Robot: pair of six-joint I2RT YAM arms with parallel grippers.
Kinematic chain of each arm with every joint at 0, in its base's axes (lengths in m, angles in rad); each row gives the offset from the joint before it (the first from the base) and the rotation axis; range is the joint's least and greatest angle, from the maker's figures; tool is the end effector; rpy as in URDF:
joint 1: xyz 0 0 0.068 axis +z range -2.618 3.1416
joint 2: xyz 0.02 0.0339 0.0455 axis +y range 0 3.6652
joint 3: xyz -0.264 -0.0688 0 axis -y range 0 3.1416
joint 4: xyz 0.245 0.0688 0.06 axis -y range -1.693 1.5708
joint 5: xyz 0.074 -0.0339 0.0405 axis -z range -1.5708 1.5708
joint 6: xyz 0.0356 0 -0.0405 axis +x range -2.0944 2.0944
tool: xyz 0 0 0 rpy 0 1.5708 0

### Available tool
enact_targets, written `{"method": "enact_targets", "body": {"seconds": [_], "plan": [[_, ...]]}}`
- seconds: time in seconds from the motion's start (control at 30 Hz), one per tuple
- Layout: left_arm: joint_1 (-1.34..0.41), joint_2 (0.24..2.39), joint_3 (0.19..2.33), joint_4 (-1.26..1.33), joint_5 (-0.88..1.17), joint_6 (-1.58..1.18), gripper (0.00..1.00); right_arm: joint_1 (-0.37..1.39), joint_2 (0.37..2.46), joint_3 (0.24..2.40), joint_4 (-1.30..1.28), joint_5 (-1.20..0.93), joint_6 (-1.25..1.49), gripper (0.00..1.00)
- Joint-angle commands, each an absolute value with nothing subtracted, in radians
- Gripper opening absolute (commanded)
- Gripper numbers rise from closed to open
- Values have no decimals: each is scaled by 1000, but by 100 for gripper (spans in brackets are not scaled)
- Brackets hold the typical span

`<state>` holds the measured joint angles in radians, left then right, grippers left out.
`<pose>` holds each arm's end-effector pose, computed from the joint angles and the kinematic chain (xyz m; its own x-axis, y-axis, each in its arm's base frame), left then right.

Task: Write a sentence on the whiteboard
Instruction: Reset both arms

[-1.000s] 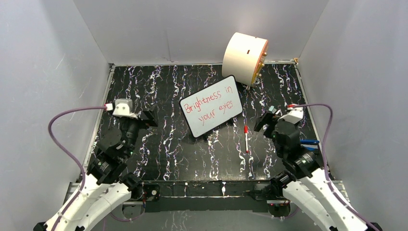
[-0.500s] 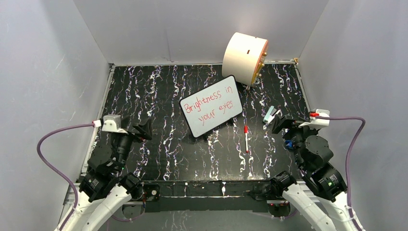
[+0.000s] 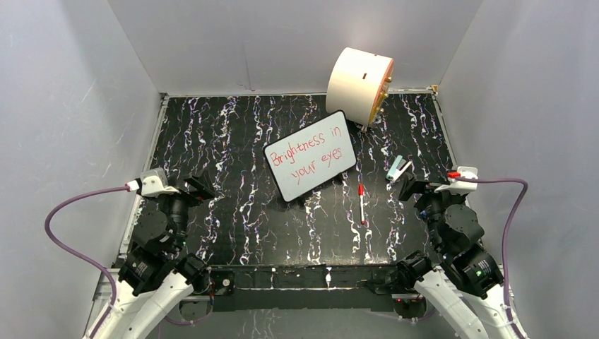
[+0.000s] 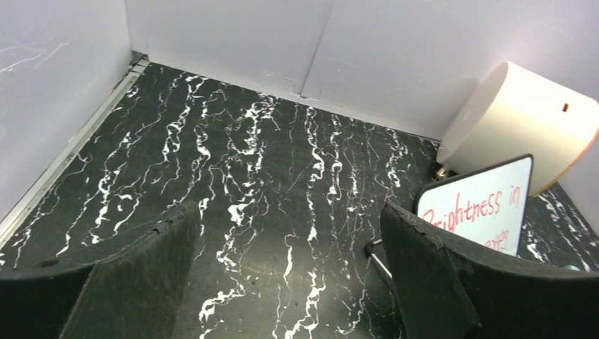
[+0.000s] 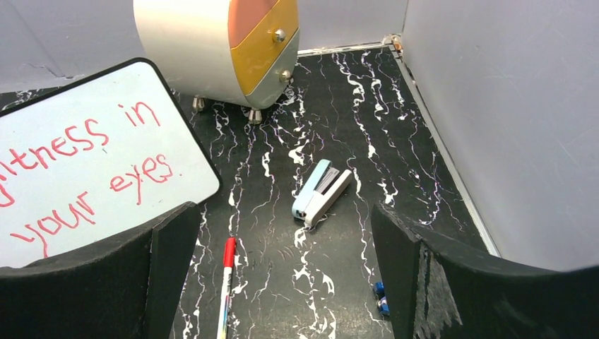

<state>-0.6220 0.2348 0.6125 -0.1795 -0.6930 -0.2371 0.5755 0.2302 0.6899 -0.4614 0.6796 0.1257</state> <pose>0.0687 -0.0213 0.3410 0.1698 -0.3441 -0.9234 -0.0215 0.9355 -0.3526 0.0605 0.0126 0.3360 0.0116 0.1238 -0.9922 0.1033 0.9869 0.1243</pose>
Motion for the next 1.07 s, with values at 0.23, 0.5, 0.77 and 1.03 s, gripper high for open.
{"method": "enact_targets", "body": {"seconds": [0.23,0.5,0.77,1.03], "plan": [[-582,294,584,-112,-775,-221,95,571,229,686,-390,677,100,99],[-525,282,581,-105,-749,-232,95,572,209,680,-379,671,100,99],[-496,249,568,-86,-730,-230,95,571,221,680,-376,669,99,99],[-465,227,555,-75,-691,-235,95,571,220,677,-374,682,92,99]]}}
